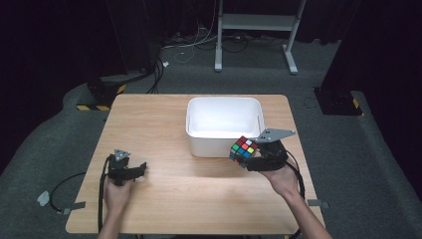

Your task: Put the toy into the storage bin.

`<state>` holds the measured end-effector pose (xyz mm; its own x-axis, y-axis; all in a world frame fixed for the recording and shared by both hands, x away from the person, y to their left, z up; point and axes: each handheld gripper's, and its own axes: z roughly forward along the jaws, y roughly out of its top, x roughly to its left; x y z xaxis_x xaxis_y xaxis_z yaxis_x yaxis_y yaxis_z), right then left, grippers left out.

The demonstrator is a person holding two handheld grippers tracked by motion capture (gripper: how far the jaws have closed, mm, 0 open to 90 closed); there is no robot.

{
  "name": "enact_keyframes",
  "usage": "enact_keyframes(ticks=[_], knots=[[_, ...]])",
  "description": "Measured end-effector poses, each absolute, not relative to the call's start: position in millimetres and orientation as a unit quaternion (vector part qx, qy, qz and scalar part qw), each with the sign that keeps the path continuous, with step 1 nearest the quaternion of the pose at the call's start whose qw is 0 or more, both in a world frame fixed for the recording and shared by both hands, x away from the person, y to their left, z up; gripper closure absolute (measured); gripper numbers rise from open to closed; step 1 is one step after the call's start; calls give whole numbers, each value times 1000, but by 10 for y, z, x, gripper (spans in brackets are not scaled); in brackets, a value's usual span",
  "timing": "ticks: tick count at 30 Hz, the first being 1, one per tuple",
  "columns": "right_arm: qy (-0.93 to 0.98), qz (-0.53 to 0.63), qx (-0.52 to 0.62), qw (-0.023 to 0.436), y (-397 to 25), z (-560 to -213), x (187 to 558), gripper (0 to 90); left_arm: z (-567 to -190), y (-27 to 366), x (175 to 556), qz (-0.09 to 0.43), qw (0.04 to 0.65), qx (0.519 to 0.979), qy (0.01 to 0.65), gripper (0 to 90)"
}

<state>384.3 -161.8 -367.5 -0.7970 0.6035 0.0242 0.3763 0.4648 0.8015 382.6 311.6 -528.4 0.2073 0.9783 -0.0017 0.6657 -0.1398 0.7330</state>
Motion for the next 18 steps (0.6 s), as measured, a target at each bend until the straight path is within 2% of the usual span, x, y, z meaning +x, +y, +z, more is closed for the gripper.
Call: enact_keyframes(ticks=[18], knots=[[845,431,282,141,-1615,-3419,3966,339,-5284,3116,3826,251,311,712,577,163]])
